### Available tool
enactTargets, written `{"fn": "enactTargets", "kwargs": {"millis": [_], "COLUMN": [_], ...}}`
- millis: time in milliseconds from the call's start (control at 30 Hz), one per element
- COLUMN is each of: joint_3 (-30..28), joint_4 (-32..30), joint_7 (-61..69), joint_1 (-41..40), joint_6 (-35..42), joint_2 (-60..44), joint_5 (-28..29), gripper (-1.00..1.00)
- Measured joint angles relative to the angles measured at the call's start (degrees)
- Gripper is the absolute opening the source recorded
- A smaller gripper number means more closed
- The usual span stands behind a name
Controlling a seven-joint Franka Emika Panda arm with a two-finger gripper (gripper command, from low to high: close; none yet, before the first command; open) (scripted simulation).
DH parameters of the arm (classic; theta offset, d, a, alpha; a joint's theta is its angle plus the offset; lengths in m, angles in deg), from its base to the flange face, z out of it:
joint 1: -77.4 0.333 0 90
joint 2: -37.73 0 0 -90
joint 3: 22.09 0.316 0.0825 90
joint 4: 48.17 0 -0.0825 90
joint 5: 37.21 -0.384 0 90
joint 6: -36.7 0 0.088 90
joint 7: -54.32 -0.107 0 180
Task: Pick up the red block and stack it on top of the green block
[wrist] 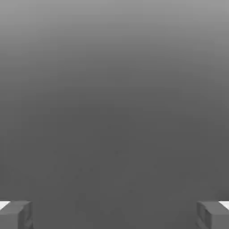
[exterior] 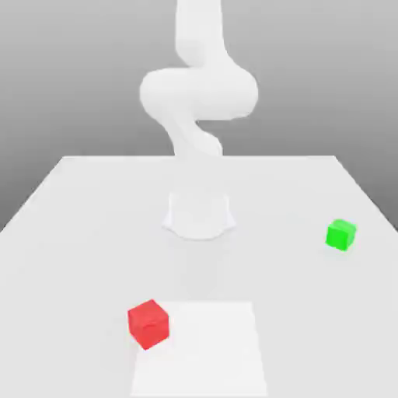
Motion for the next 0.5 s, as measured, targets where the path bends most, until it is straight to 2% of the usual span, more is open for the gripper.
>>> {"fn": "enactTargets", "kwargs": {"millis": [233,500], "joint_3": [-9.8,-15.9], "joint_4": [-8.2,-17.2], "joint_7": [18.7,38.3], "joint_1": [6.0,8.6], "joint_6": [-8.7,-18.2], "joint_2": [-15.6,-32.6], "joint_5": [-3.0,-5.3], "gripper": [0.0,0.0]}}
